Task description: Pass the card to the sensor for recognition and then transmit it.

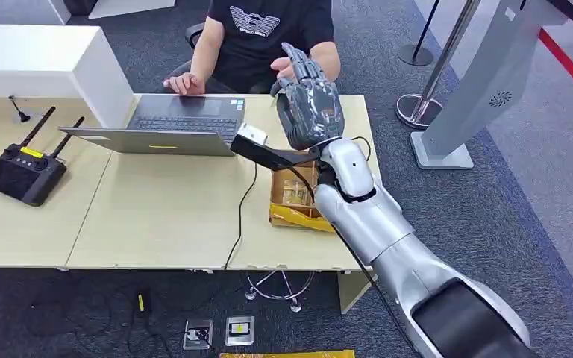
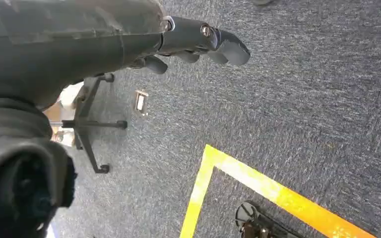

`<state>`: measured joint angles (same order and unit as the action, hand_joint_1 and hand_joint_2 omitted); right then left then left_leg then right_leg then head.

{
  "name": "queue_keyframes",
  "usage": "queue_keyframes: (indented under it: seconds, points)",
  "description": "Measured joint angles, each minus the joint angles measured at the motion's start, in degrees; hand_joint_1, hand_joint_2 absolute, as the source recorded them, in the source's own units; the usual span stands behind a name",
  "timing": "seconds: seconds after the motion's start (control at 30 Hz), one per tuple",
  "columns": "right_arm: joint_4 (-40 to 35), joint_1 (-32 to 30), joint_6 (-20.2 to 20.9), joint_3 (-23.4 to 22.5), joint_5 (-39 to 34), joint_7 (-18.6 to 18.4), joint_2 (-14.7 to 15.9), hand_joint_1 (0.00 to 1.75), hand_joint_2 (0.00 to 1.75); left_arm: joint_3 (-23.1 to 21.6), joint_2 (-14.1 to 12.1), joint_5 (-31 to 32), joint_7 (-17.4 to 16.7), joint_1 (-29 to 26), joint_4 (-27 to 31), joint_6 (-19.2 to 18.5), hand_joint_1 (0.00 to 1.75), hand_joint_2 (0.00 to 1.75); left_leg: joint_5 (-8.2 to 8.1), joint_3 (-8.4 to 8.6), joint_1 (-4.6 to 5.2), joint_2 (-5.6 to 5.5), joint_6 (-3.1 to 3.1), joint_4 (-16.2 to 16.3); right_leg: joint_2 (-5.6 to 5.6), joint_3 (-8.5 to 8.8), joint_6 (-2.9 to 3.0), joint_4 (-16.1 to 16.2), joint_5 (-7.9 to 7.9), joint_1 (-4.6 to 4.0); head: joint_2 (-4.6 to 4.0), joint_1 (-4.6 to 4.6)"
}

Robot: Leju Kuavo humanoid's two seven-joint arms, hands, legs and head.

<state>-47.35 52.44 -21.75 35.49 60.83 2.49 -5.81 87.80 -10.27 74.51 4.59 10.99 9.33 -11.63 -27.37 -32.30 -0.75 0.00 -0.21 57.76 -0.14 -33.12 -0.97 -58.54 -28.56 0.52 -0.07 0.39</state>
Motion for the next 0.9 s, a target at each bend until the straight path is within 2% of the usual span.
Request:
queue_keyframes:
  seconds: [0.5, 0.53, 0.63, 0.9]
  points:
    - [5.34, -0.11, -0.09, 1.62, -0.35, -1.31, -0.52, 1.75, 1.75, 0.00, -0.02, 0.28, 0.00, -0.02, 0.00, 0.00, 0.00, 0.00, 0.00, 0.00, 0.00, 0.00, 0.00, 0.00, 0.02, -0.01, 0.00, 0.01, 0.00, 0.00, 0.00, 0.02]
    - [5.62, -0.12, -0.29, 1.75, -0.06, -1.36, -0.52, 0.00, 0.00, 0.00, -0.02, 0.24, 0.00, -0.02, 0.00, 0.00, 0.00, 0.00, 0.00, 0.01, 0.00, 0.00, 0.00, 0.00, 0.02, -0.01, 0.00, 0.00, 0.00, 0.00, 0.00, 0.02]
    - [6.37, -0.27, -2.17, 2.12, 0.46, -1.03, -0.48, 0.00, 0.00, 0.00, -0.02, 0.13, 0.00, -0.02, 0.00, 0.02, 0.00, 0.00, 0.00, 0.00, 0.00, 0.00, 0.00, 0.00, 0.02, -0.02, 0.00, 0.00, 0.00, 0.00, 0.00, 0.02]
    - [8.01, -0.33, -1.71, 2.97, 1.25, -0.99, -0.44, 0.00, 0.00, 0.00, -0.02, 0.11, 0.00, -0.02, 0.00, 0.00, 0.00, 0.00, 0.00, 0.01, 0.00, 0.00, 0.00, 0.00, 0.02, -0.01, 0.00, 0.01, 0.00, 0.00, 0.00, 0.02]
